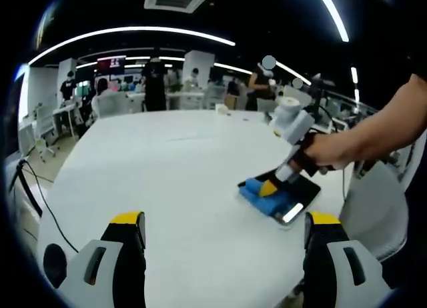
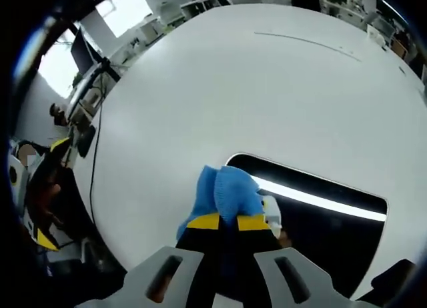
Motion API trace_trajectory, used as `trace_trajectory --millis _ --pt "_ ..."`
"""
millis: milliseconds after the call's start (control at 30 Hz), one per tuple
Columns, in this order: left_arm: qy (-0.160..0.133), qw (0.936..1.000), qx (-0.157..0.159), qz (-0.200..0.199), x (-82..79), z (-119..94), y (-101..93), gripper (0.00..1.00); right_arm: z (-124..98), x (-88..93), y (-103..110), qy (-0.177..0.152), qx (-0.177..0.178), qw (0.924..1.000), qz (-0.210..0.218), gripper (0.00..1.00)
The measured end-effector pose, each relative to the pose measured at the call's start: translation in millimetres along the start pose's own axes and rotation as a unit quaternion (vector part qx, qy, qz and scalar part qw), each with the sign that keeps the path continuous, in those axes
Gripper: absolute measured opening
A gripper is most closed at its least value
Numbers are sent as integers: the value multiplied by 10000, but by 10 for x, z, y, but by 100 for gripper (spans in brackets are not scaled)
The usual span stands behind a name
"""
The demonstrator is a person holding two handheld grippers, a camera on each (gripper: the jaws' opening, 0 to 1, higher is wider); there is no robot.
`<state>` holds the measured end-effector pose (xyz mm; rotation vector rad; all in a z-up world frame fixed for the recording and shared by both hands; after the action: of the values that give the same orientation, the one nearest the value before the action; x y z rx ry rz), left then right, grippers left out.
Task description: Wipe the mirror surface with the cleaning cloth until all visible marks leave the cleaned area.
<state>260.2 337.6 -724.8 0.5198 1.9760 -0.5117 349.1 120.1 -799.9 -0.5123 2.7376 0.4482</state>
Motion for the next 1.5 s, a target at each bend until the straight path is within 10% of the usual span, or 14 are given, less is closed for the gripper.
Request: trace_trajectory --millis 1500 --pt "44 10000 -66 -7 -5 -63 3 100 110 -335 -191 20 -264 9996 59 1"
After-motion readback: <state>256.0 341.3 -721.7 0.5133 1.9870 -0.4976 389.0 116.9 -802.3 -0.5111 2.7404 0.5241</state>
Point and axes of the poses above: the point that each gripper's makers call its tool centre point, and the gripper's own axes: z roughly forward along the fingers, y roughly to its left, x roughly out of its underside, the point moved 6 cm from there along -z, roughly backward along the fingers, and after that the axes turned 2 degrees about -x, right-handed, at the moved point
